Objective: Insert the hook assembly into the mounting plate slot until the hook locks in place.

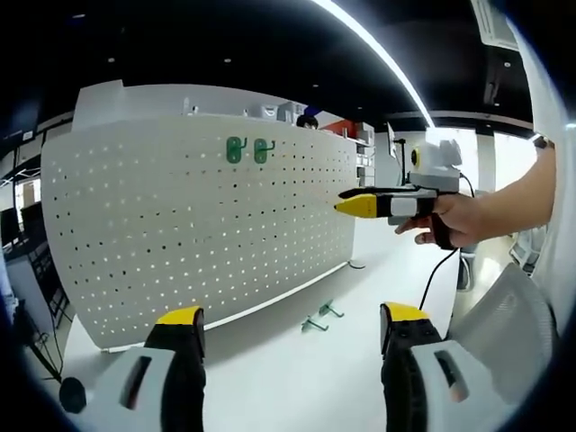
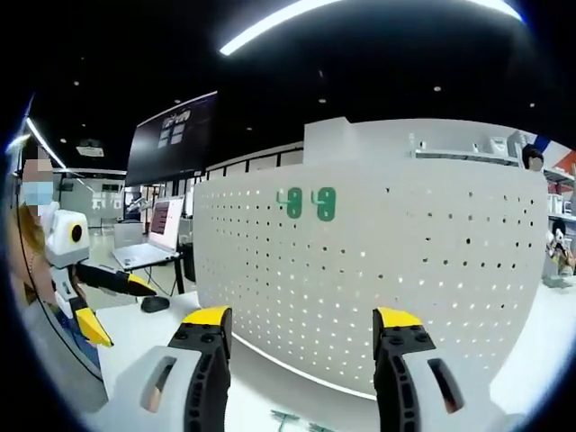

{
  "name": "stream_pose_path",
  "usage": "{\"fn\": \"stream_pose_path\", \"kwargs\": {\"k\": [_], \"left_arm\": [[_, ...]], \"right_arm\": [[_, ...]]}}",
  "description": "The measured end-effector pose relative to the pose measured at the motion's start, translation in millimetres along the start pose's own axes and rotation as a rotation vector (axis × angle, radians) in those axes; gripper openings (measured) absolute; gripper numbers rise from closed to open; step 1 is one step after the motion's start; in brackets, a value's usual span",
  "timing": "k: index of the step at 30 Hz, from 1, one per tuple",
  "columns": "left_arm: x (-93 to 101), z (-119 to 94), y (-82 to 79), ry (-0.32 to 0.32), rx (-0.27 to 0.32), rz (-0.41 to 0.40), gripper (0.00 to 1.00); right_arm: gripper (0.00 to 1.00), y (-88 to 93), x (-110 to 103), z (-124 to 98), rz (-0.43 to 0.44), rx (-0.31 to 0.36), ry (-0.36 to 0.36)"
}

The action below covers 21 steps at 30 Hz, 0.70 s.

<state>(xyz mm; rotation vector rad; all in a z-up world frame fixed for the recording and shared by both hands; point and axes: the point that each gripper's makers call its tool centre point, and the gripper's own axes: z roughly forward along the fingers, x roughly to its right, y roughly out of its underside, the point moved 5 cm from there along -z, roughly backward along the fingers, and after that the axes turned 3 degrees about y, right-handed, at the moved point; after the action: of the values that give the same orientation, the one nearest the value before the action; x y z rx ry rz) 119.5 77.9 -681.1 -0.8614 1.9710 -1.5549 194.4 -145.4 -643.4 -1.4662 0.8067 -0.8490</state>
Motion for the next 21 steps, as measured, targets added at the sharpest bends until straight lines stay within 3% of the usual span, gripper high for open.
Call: {"fn": "stream_pose_path", "kwargs": {"k": [21], "left_arm": [[2.9, -3.0, 9.9, 0.004, -0.025, 0.000, 0.83]], "right_arm": [[0.63, 29.9, 4.8, -36.6, 0.009, -0.076, -0.004]]}}
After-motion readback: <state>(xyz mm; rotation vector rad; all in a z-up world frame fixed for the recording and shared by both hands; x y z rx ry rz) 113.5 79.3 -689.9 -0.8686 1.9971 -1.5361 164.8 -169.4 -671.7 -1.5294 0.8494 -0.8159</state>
